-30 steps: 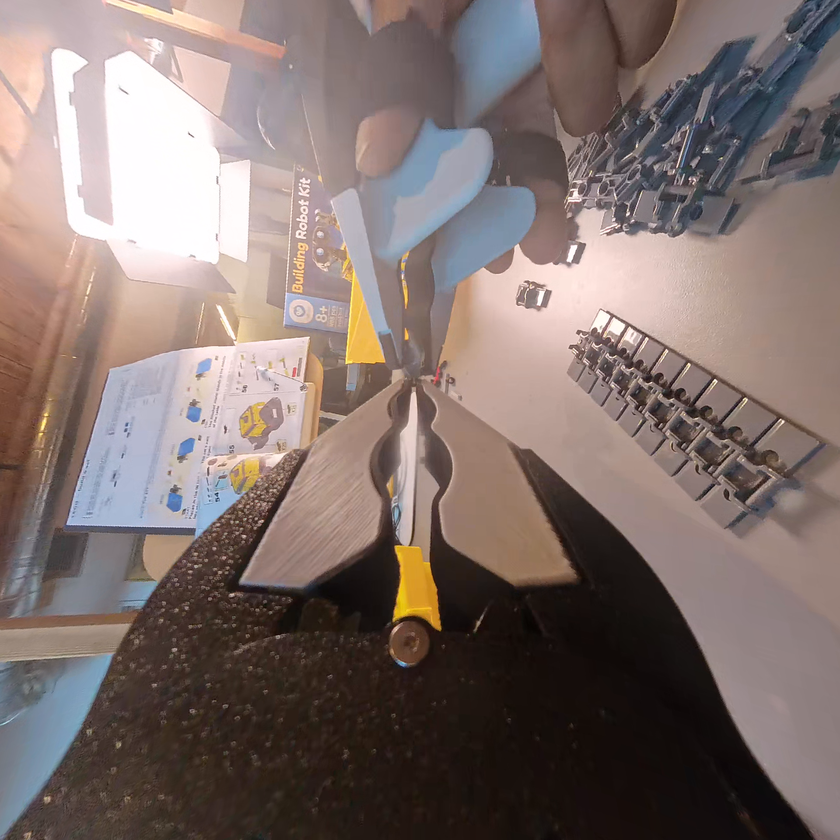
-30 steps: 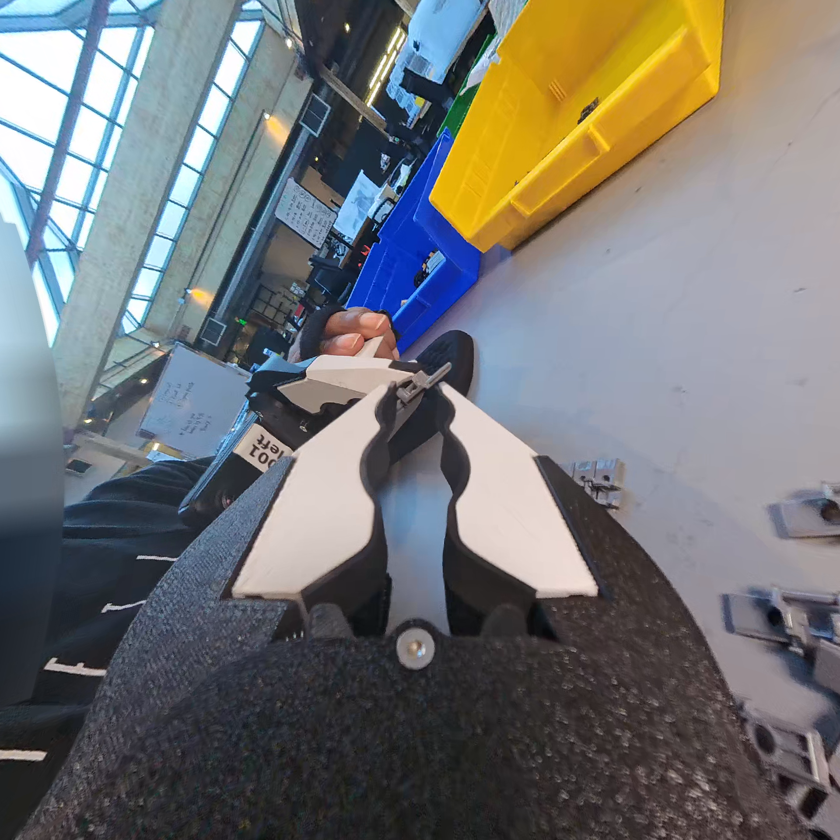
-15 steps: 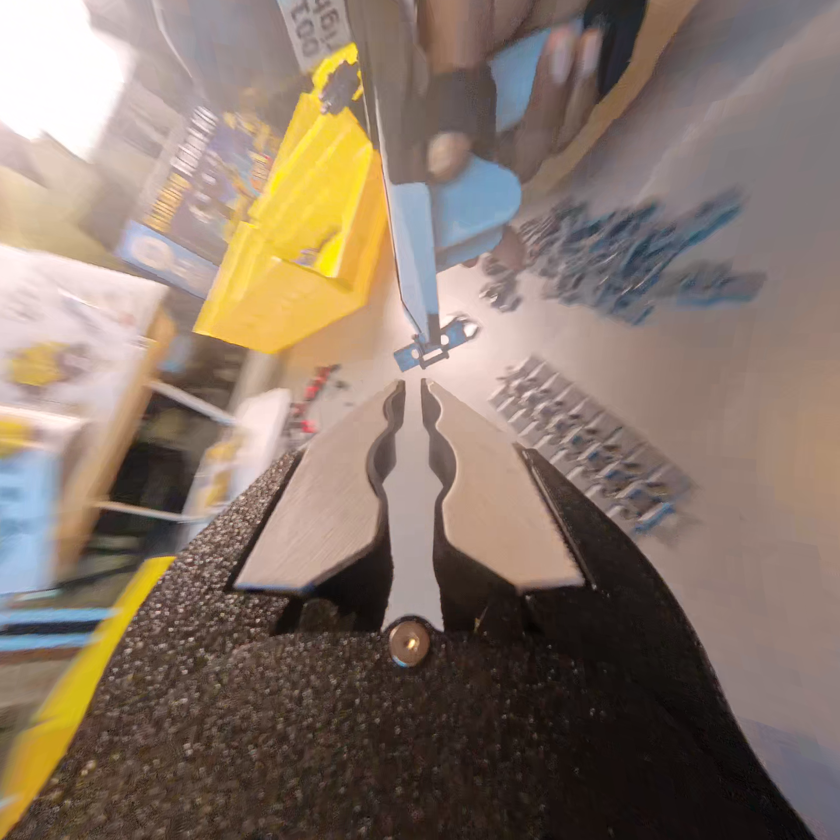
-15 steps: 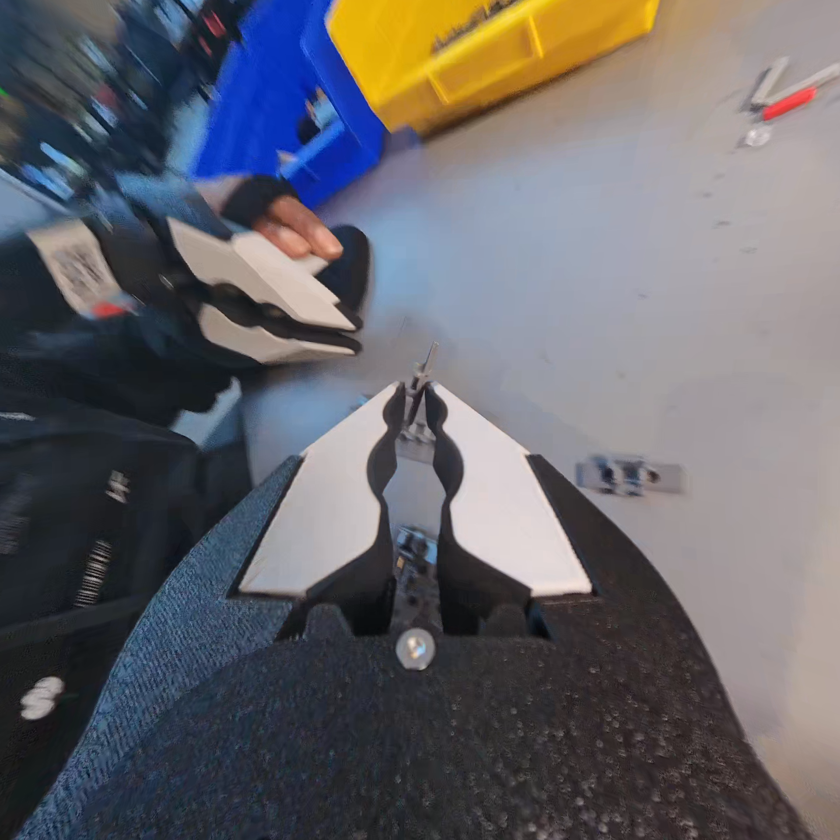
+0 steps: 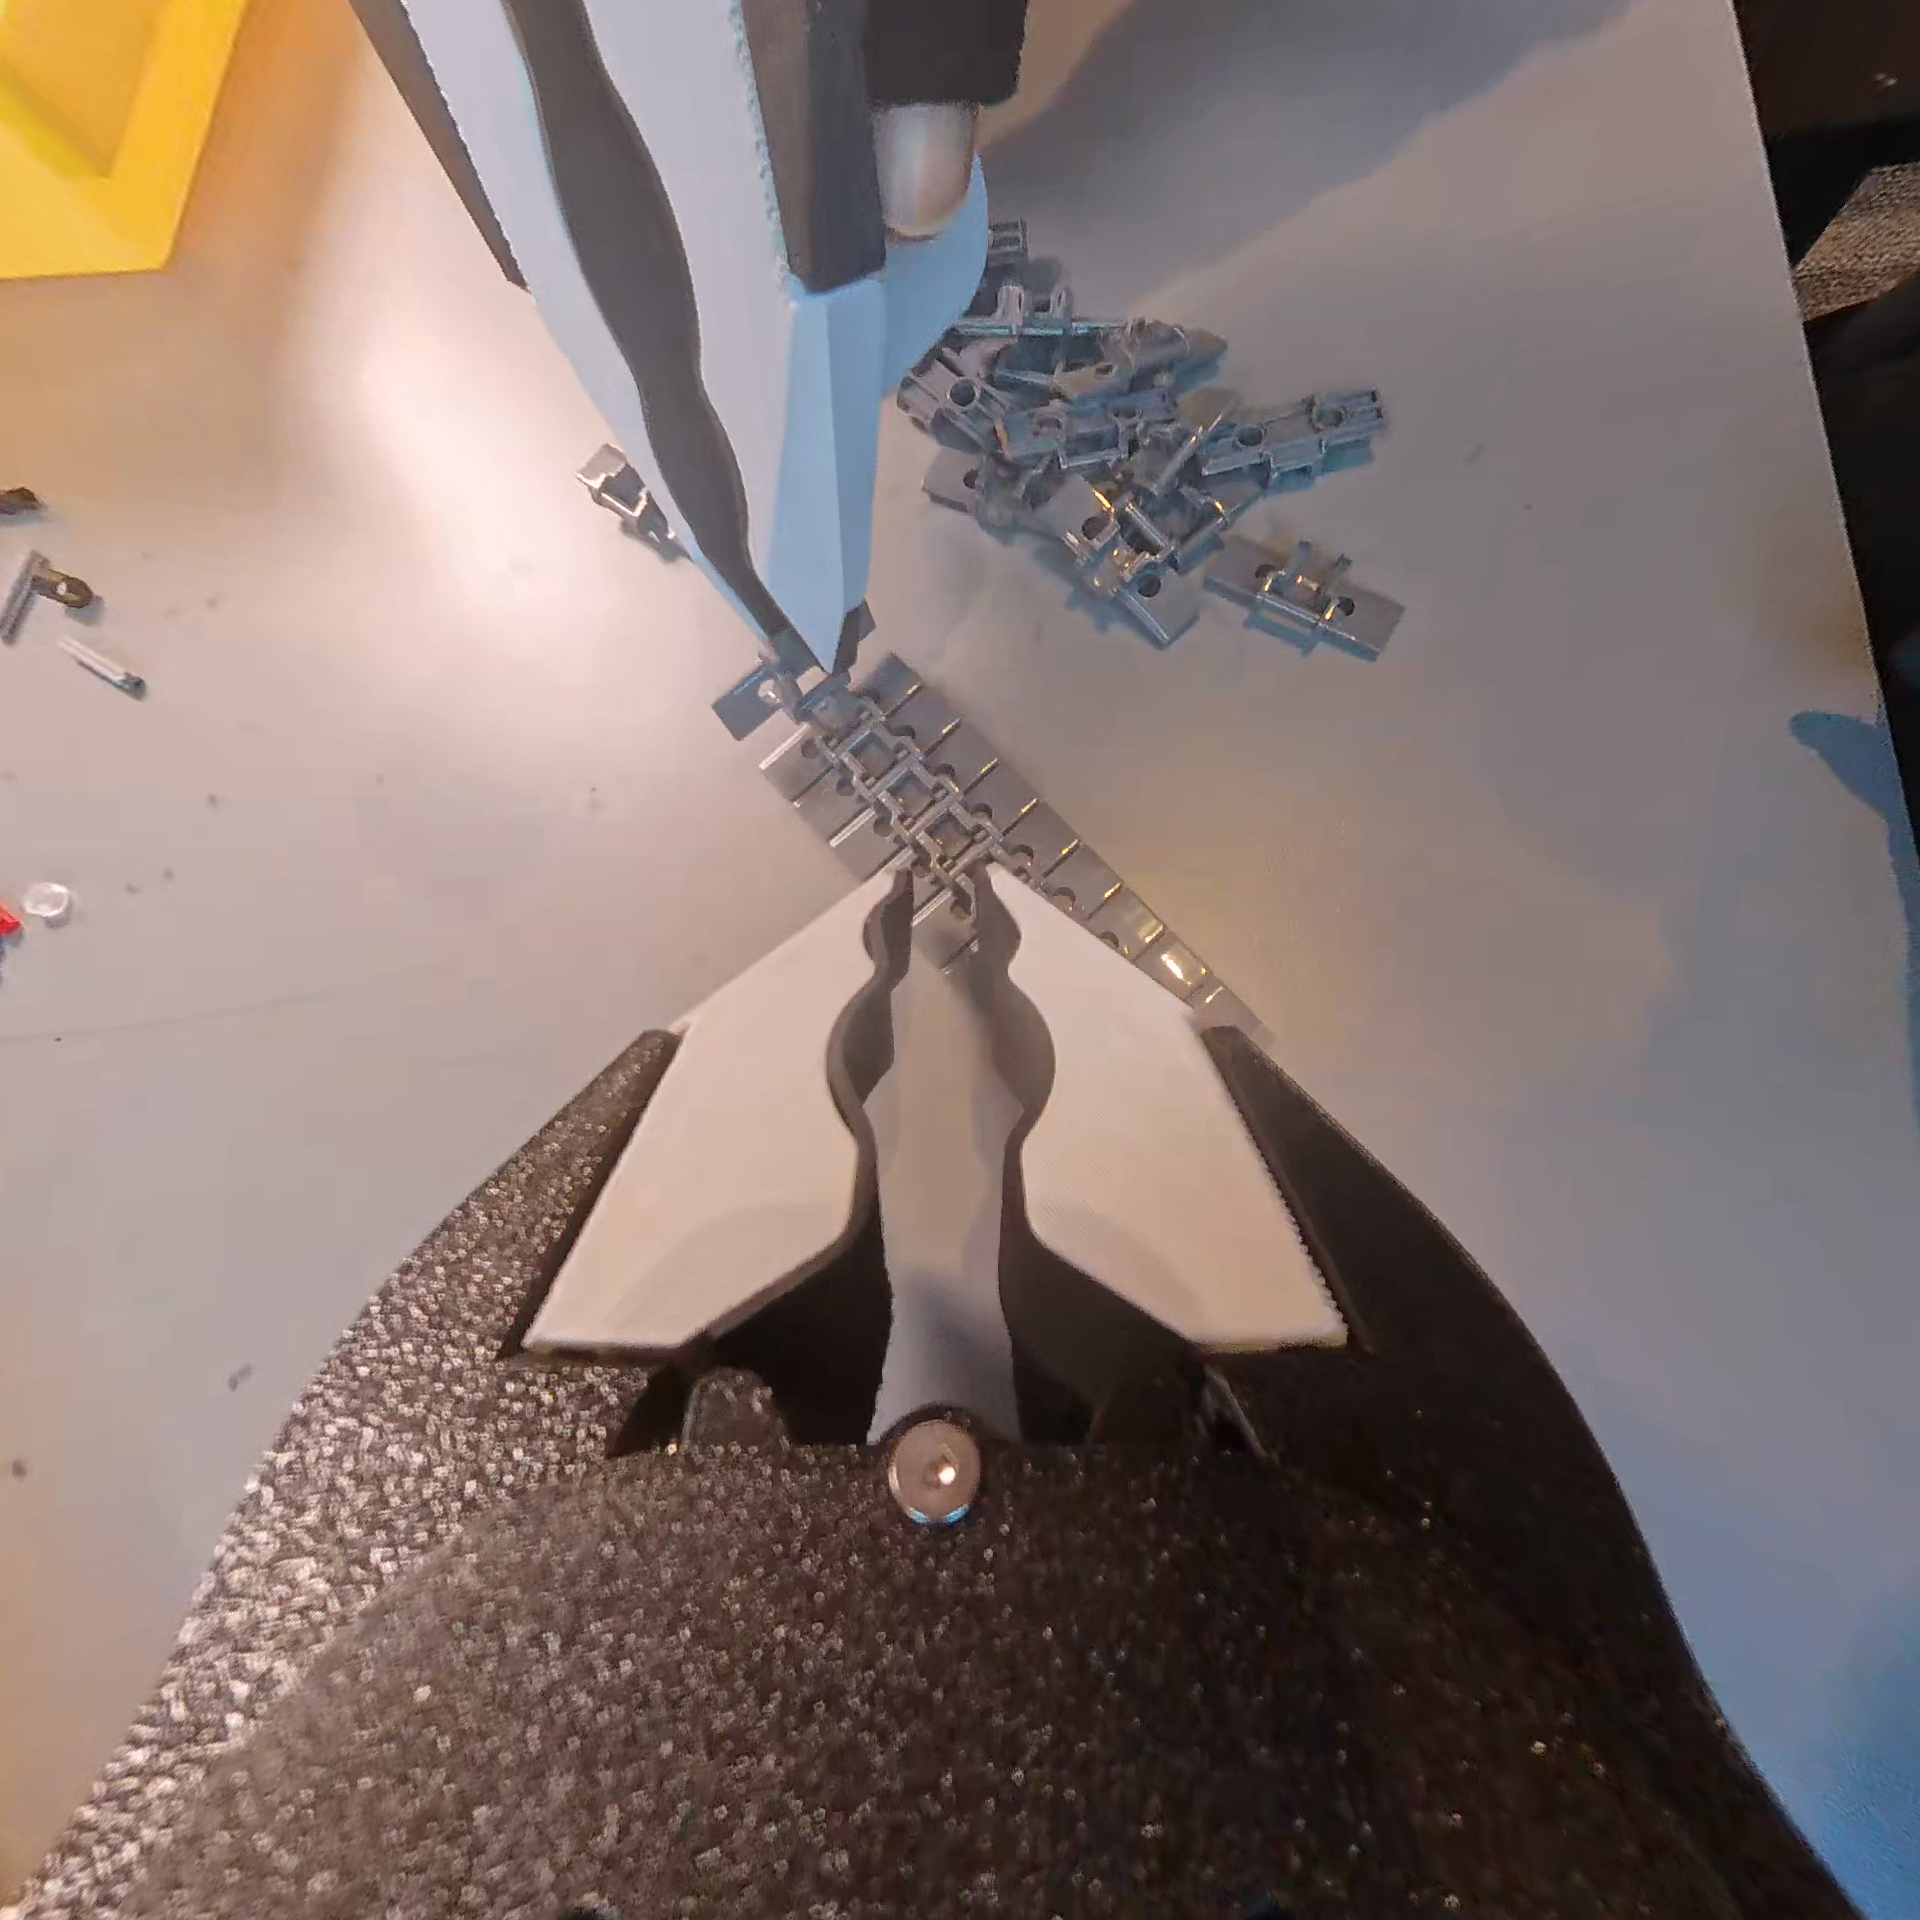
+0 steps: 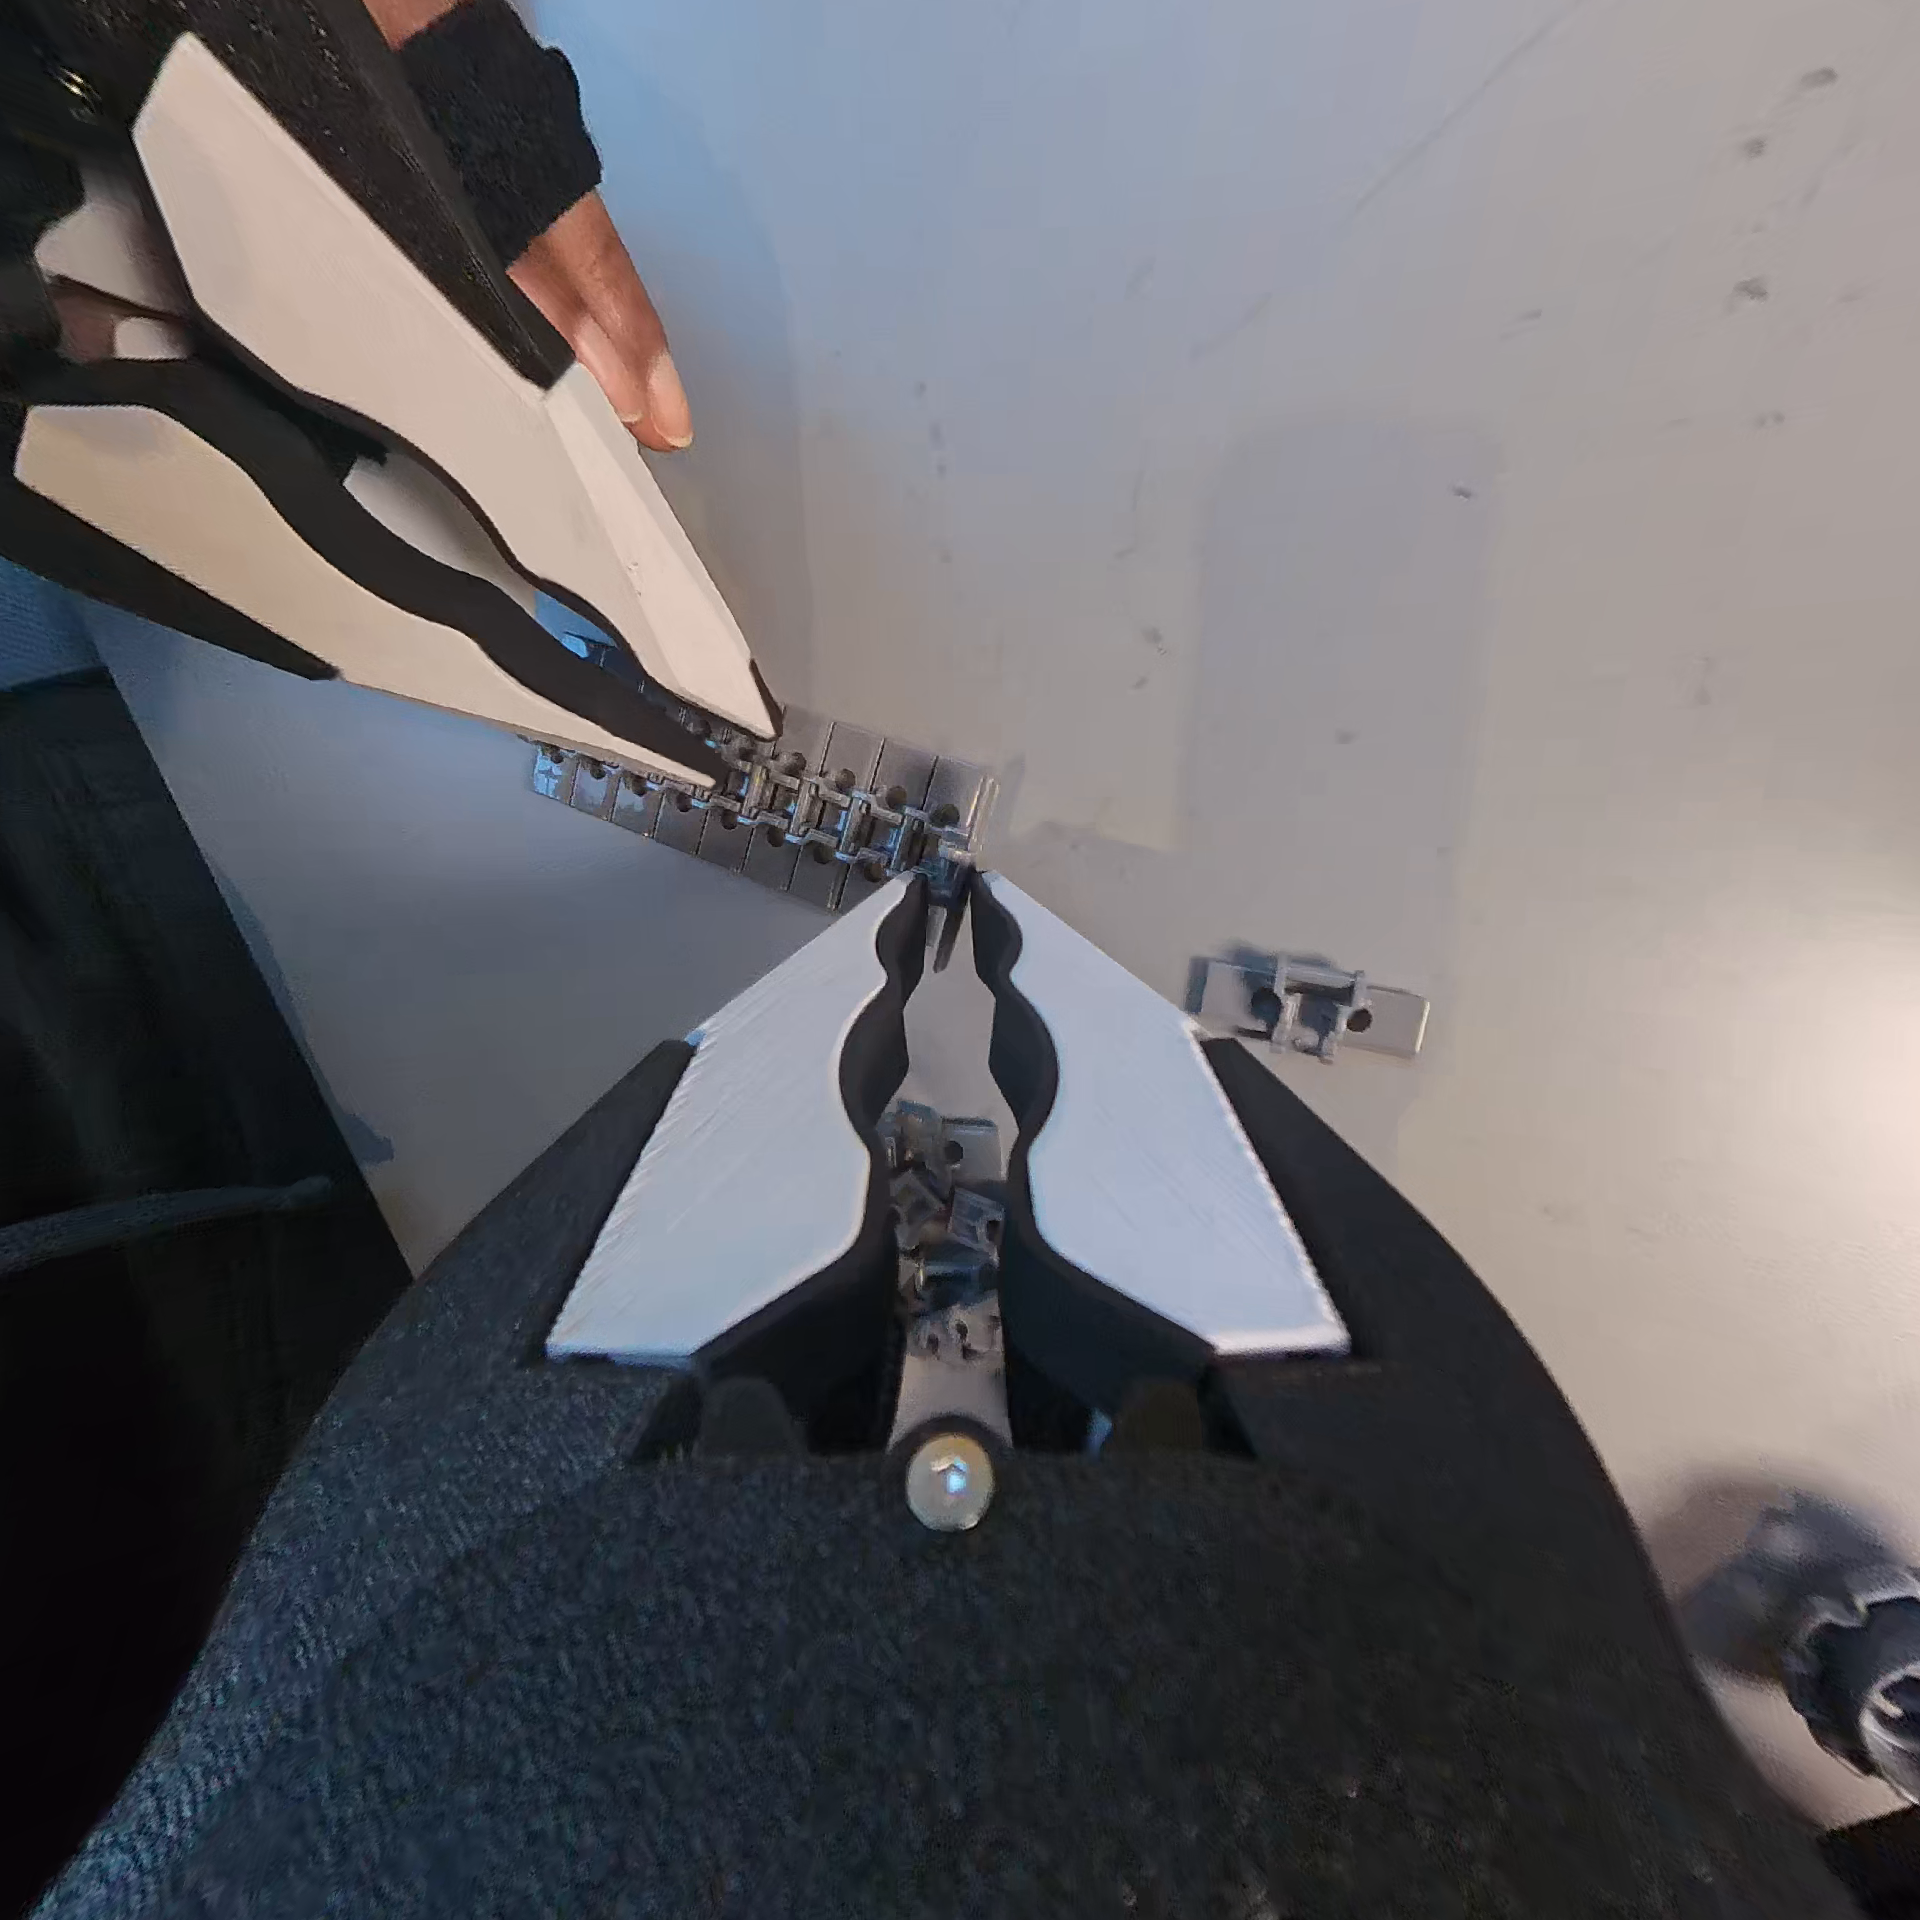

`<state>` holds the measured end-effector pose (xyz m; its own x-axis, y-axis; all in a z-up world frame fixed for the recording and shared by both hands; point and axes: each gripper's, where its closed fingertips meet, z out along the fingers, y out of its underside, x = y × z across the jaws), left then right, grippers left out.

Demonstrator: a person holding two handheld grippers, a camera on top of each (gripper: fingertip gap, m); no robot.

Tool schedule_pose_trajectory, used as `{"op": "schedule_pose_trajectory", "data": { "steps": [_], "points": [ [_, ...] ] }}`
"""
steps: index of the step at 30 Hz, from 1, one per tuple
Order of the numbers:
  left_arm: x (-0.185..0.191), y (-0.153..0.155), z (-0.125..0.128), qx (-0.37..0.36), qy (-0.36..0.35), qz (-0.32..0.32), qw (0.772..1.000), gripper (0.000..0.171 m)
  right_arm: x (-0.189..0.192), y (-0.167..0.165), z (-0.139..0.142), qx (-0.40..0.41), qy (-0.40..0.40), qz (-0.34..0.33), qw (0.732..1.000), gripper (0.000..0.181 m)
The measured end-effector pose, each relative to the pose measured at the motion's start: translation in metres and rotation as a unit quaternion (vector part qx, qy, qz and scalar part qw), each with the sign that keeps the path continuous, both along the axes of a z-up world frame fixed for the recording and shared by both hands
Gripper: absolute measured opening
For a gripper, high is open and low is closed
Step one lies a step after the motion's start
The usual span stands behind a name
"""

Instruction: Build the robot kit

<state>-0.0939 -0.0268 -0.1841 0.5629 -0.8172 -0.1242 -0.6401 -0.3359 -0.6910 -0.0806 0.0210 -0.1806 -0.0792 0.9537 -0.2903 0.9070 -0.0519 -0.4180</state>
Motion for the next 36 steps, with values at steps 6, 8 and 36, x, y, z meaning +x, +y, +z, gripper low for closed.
{"op": "schedule_pose_trajectory", "data": {
  "steps": [6, 8, 36],
  "points": [
    [0.0016, -0.0015, -0.0035, 0.002, 0.014, -0.008, 1.0, 0.006, -0.0011, -0.0005, -0.0005, 0.04, -0.034, 0.028, 0.998, 0.008],
    [0.0016, -0.0014, -0.0037, 0.005, 0.017, -0.007, 1.0, 0.006, -0.0012, -0.001, -0.0008, 0.047, -0.053, 0.038, 0.997, 0.008],
    [0.0043, -0.0069, -0.0041, -0.005, 0.006, -0.014, 1.0, 0.006, -0.0038, -0.002, -0.0078, 0.068, -0.212, 0.125, 0.967, 0.008]
  ]
}}
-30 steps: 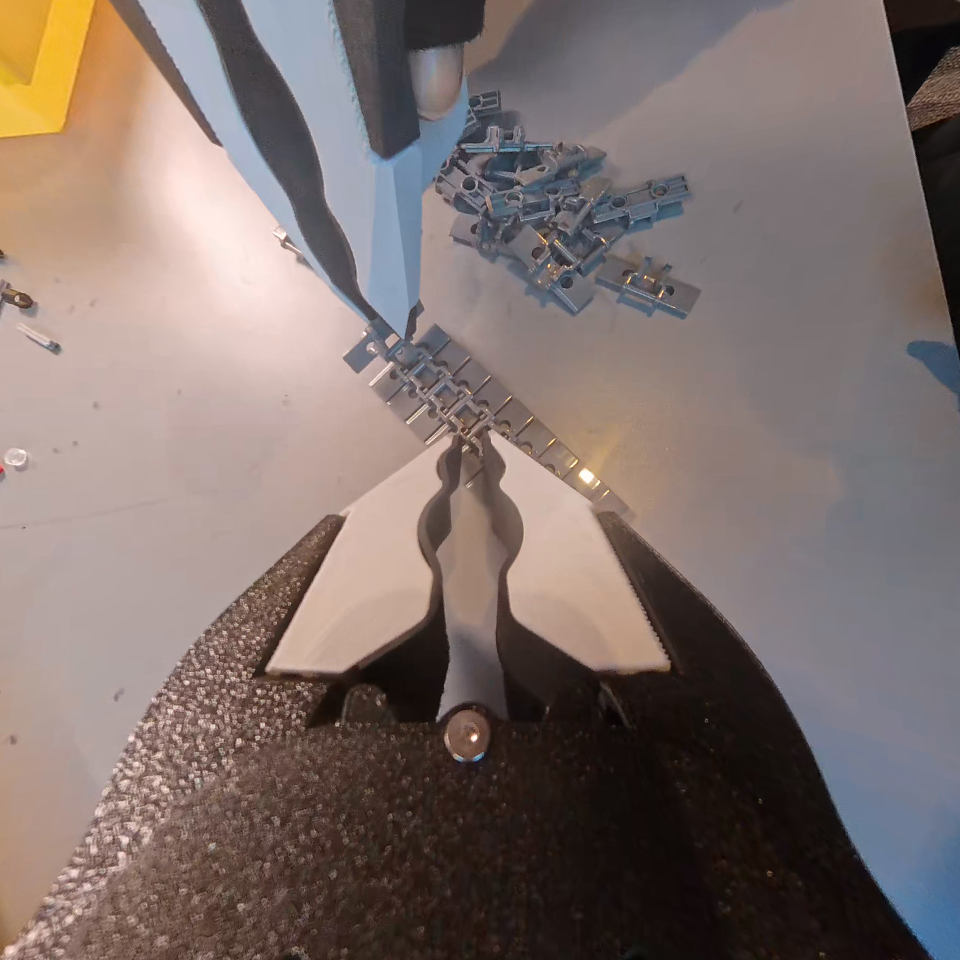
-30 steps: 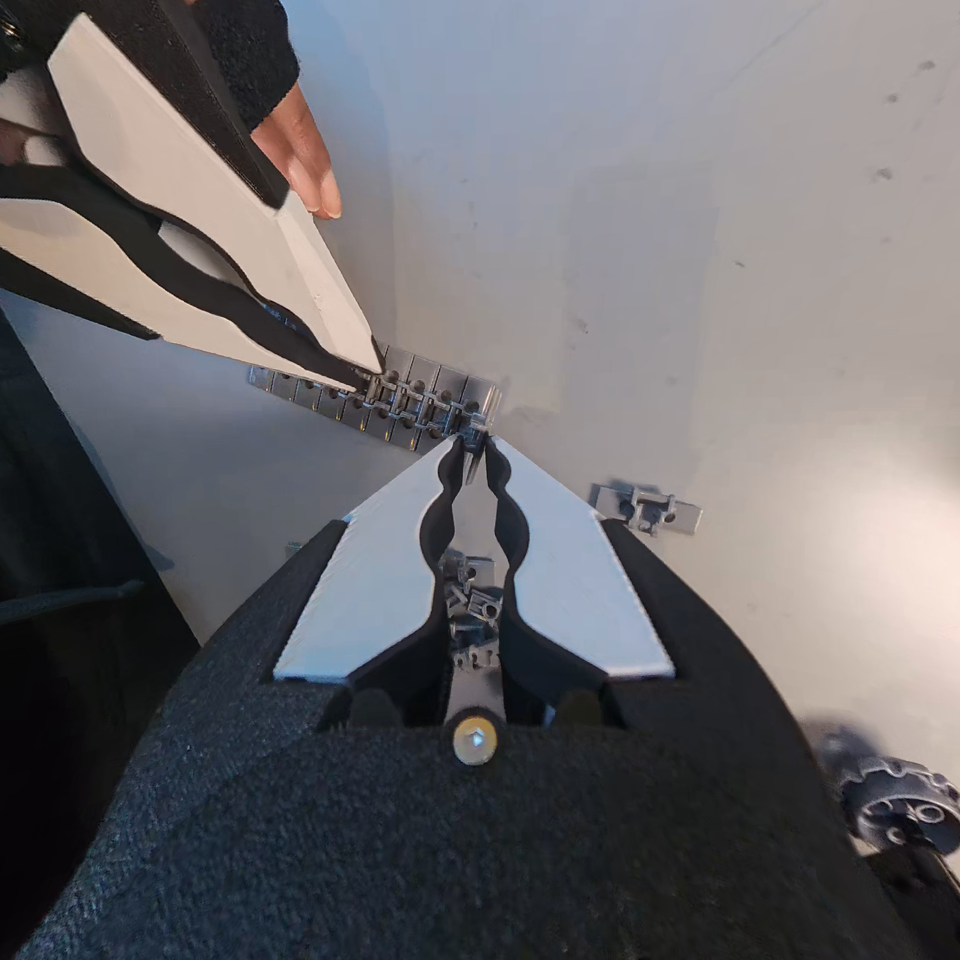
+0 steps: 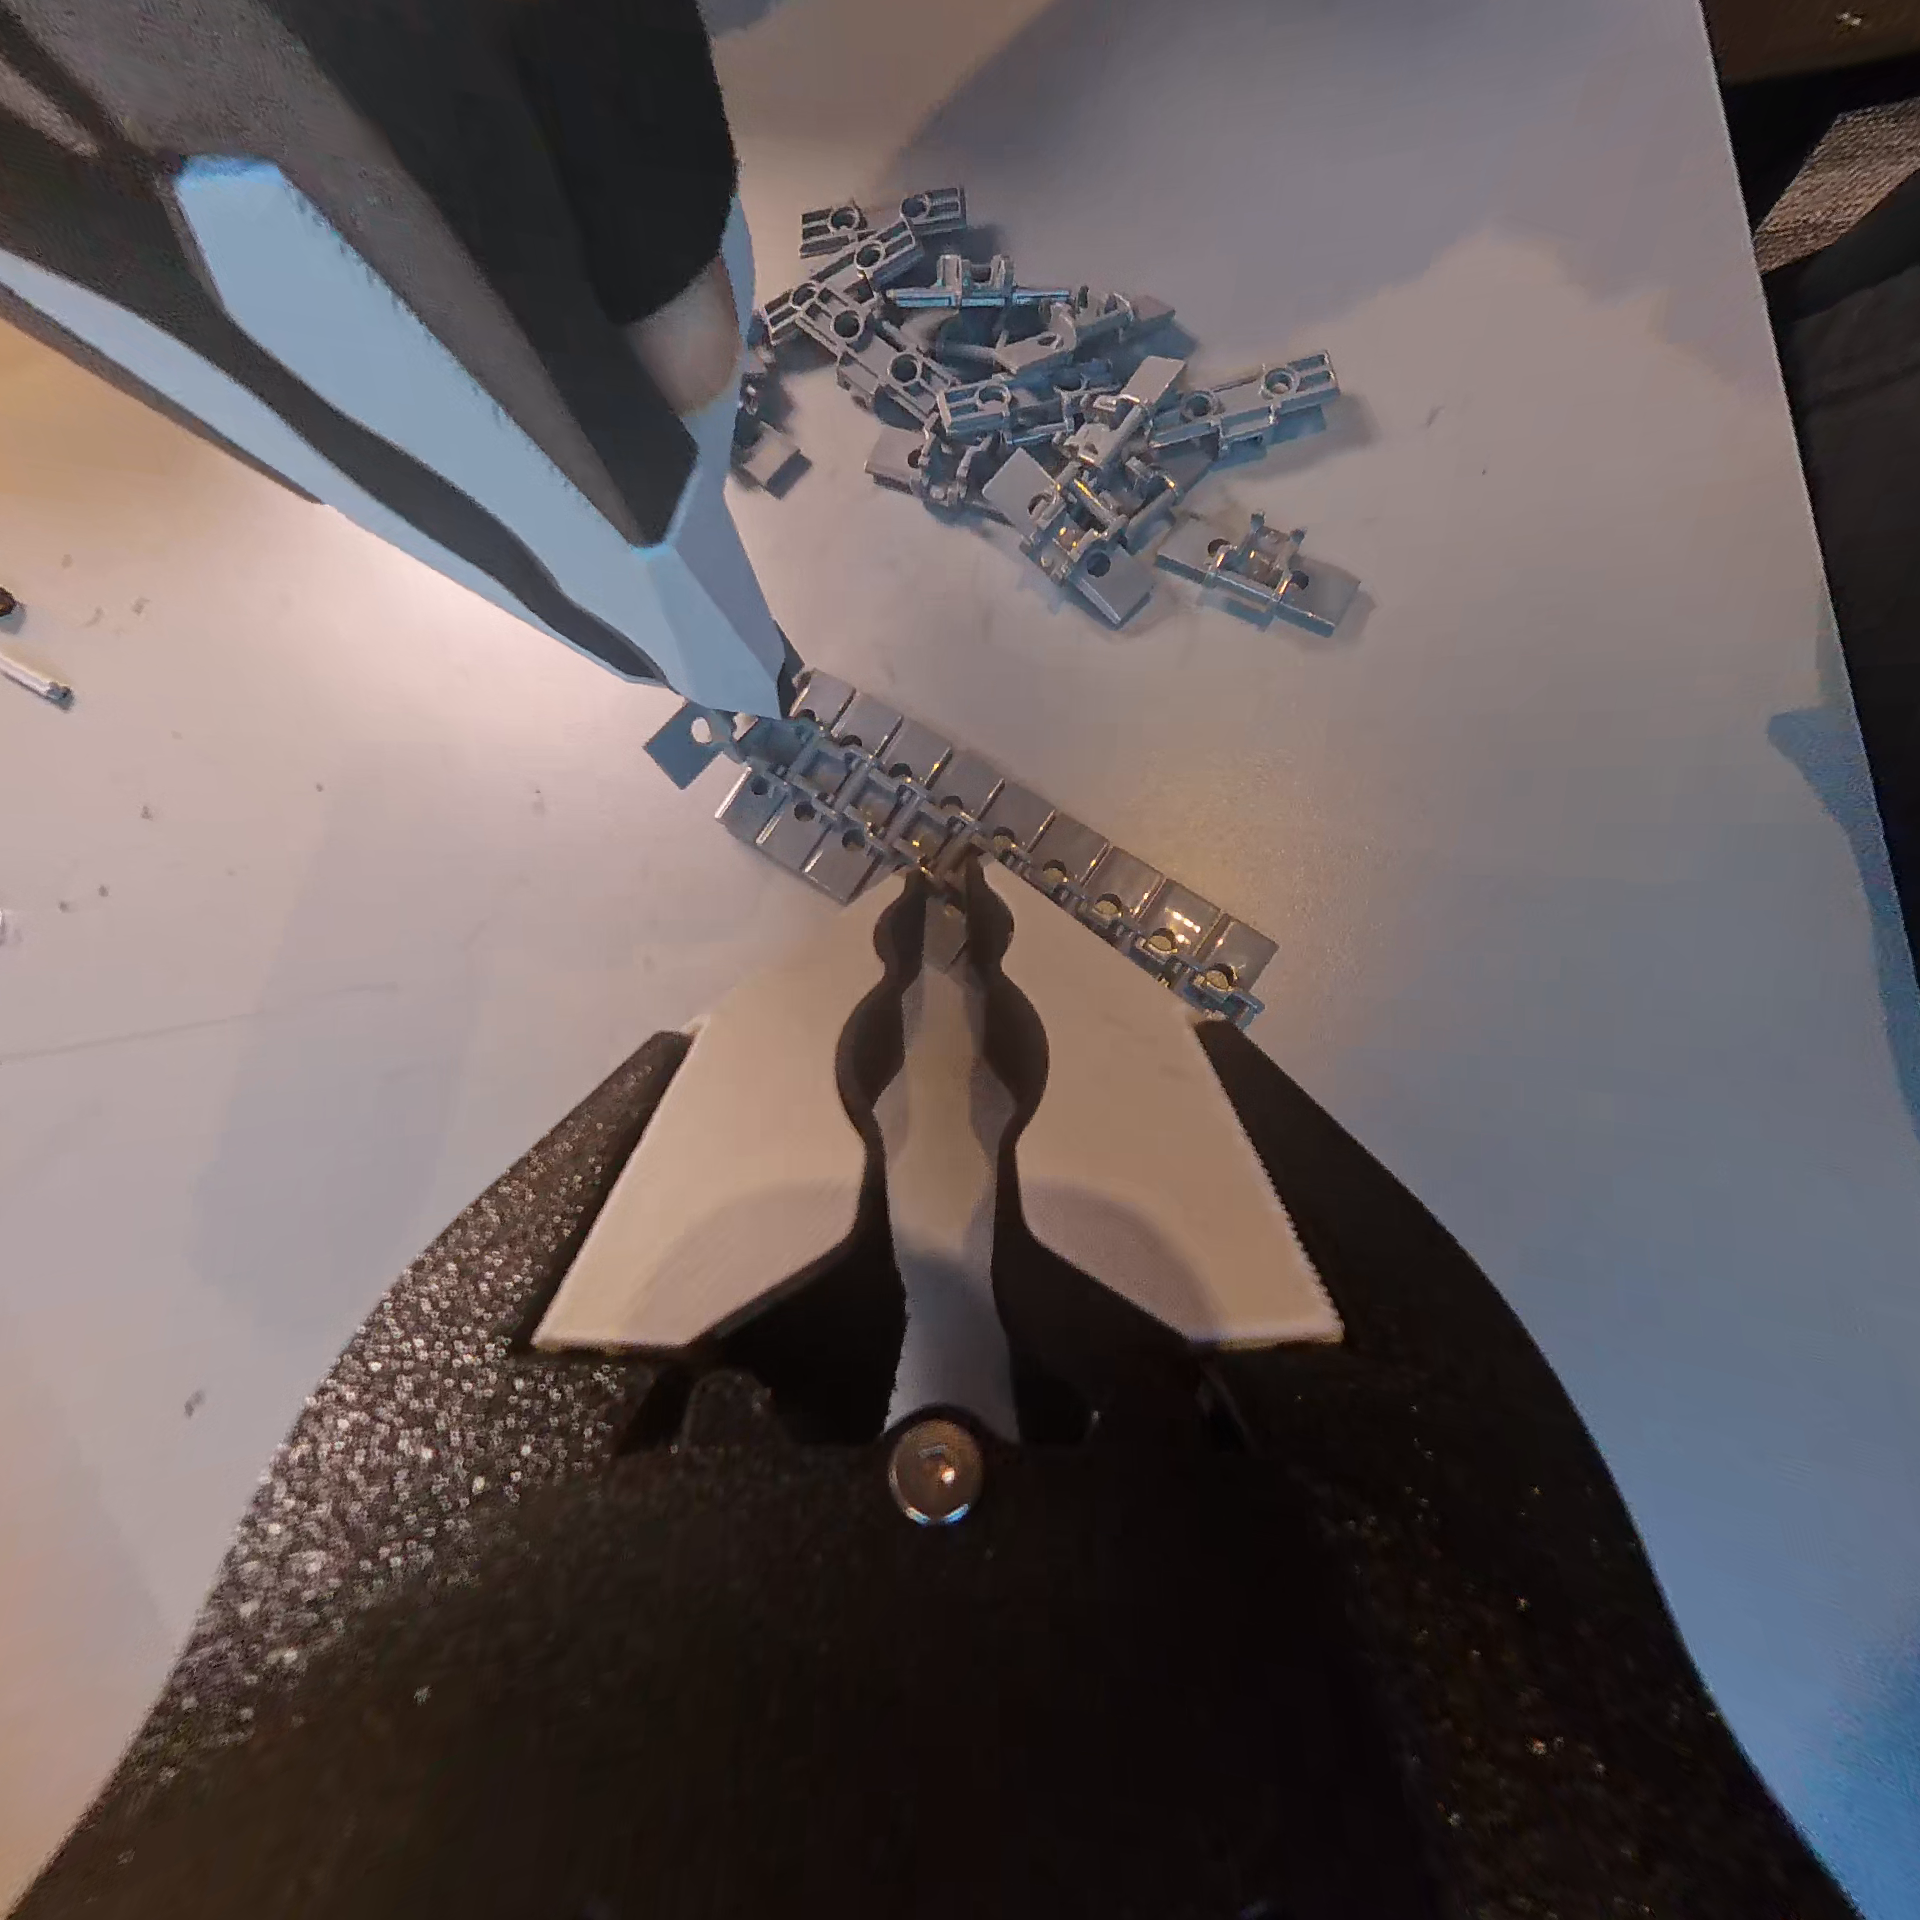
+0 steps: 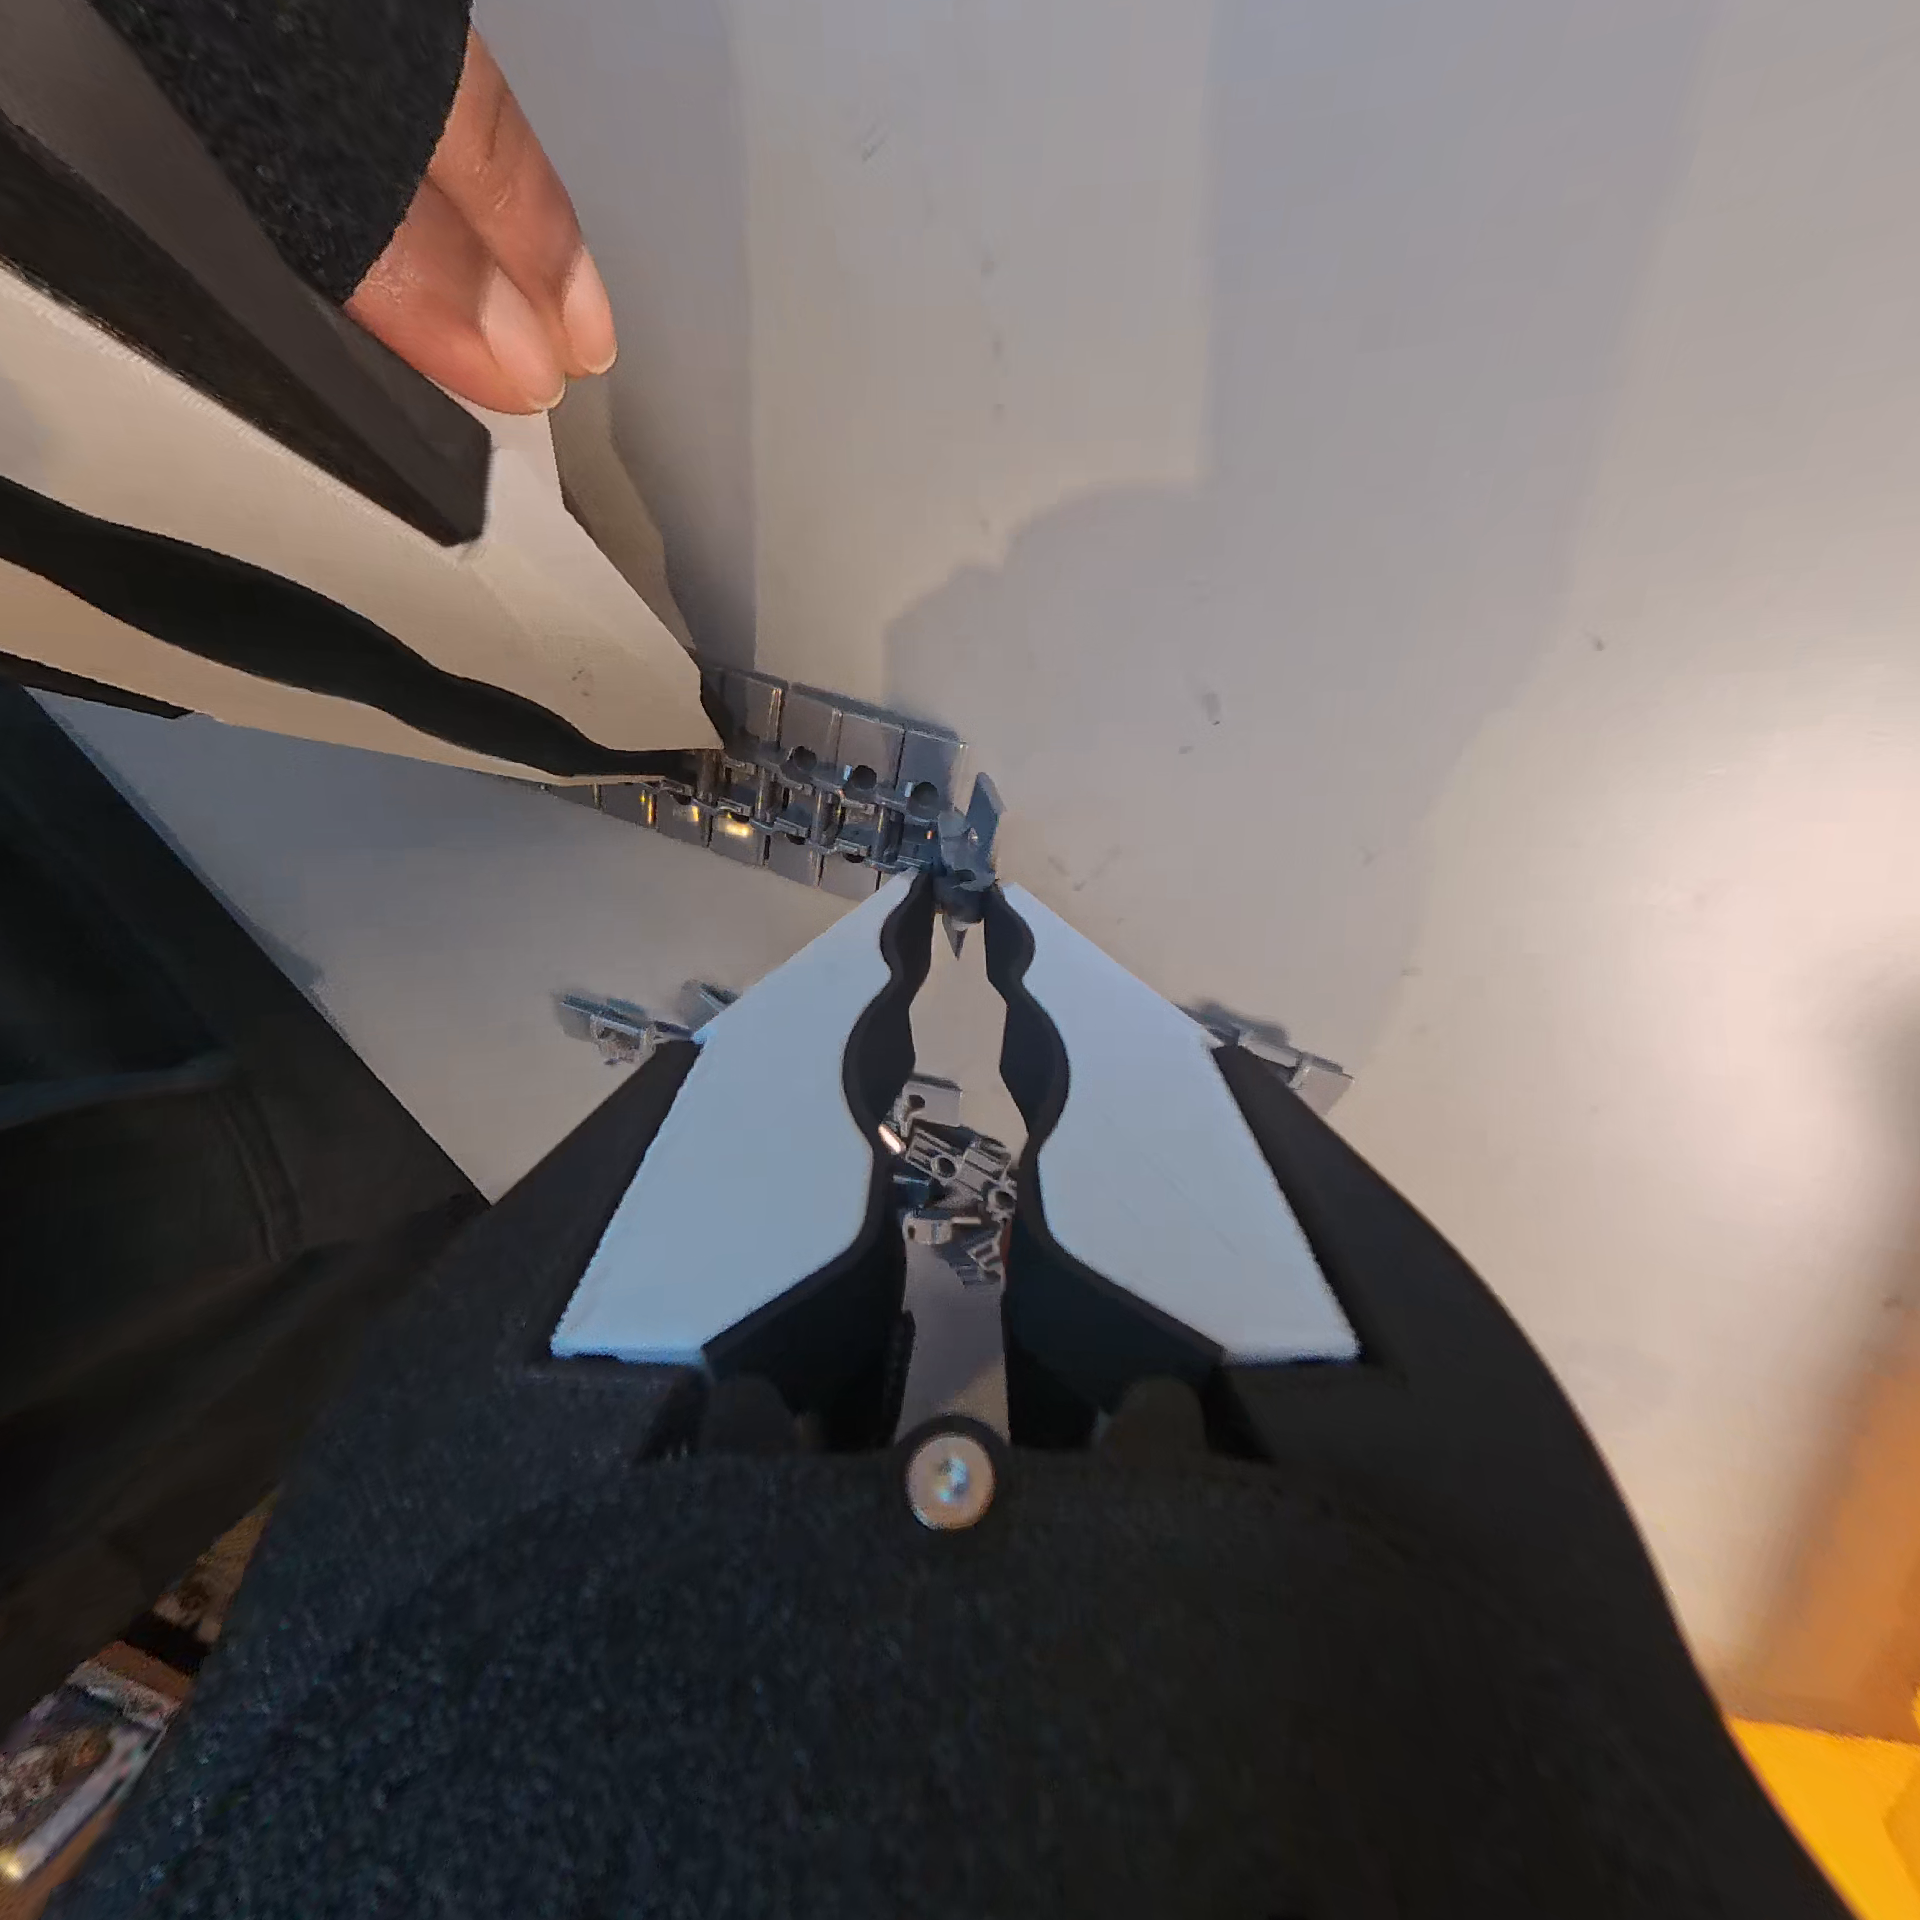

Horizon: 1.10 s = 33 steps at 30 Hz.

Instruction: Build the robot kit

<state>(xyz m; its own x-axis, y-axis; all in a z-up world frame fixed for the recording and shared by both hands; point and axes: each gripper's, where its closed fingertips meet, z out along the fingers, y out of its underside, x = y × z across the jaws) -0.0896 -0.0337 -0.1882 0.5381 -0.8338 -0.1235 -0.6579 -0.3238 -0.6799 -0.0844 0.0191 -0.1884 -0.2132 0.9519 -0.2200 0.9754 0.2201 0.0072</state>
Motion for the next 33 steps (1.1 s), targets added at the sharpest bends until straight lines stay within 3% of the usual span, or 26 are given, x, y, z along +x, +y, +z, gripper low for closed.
{"op": "schedule_pose_trajectory", "data": {
  "steps": [4, 9, 13, 21, 26, 33],
  "points": [
    [0.0, 0.0, 0.0, 0.008, 0.005, 0.001, 1.0, 0.006, -0.001, 0.001, 0.0, -0.002, 0.0, 0.021, 1.0, 0.01],
    [0.0, 0.0, 0.0, 0.003, 0.002, 0.002, 1.0, 0.005, -0.005, -0.003, 0.005, -0.082, 0.038, -0.048, 0.995, 0.01],
    [0.0, 0.0, -0.001, 0.005, 0.005, 0.003, 1.0, 0.004, 0.0, -0.001, 0.002, -0.079, 0.04, -0.049, 0.995, 0.004],
    [0.0, 0.0, -0.001, -0.001, 0.004, 0.018, 1.0, 0.004, 0.01, 0.002, 0.009, -0.083, 0.048, -0.088, 0.992, 0.026],
    [0.0, 0.0, -0.001, -0.001, 0.006, 0.022, 1.0, 0.003, 0.013, -0.006, 0.003, -0.098, 0.061, -0.106, 0.988, 0.009],
    [0.0, 0.0, -0.001, 0.001, 0.008, 0.022, 1.0, 0.003, 0.014, -0.006, 0.002, -0.086, 0.036, -0.107, 0.99, 0.007]
  ]
}}
